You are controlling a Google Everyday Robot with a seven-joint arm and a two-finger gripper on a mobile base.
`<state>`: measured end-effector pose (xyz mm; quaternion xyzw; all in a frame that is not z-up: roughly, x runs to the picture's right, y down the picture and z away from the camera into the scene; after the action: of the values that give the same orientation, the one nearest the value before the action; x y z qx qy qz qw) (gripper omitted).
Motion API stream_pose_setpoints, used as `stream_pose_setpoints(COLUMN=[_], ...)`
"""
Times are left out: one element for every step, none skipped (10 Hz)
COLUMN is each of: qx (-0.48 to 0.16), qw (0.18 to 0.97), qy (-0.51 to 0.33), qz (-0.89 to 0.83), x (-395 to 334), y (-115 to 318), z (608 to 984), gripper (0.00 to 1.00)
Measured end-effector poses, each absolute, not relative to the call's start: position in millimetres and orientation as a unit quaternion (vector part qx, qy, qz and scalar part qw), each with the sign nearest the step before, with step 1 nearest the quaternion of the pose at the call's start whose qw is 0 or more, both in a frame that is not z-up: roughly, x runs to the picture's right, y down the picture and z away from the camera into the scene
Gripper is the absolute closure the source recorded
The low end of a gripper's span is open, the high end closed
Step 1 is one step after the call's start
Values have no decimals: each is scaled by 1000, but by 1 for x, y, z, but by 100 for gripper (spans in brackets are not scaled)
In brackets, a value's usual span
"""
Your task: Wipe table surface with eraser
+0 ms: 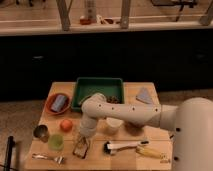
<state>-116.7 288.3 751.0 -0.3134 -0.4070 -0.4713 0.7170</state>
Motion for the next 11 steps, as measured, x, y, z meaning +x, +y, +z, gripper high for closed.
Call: stream_pose_setpoints(qx=[-319,-321,-322,-325,-328,-333,-331,-329,-329,-329,-328], qw=[718,719,721,720,719,717,717,718,718,718,718], qy=[-397,-389,-378,-372,-364,-358,-357,-356,-356,-356,-356], qz=[-475,-478,-483,-487,-493,-496,-499,-499,-500,-499,-499], x=[-111,-108,-108,-109,-109,-109,-111,-111,-111,-111,-111], y=[289,288,285,284,282,281,279,279,278,278,278], z=[756,761,772,780,791,797,800,800,800,800,800], gripper=[100,100,100,100,100,100,100,100,100,100,100])
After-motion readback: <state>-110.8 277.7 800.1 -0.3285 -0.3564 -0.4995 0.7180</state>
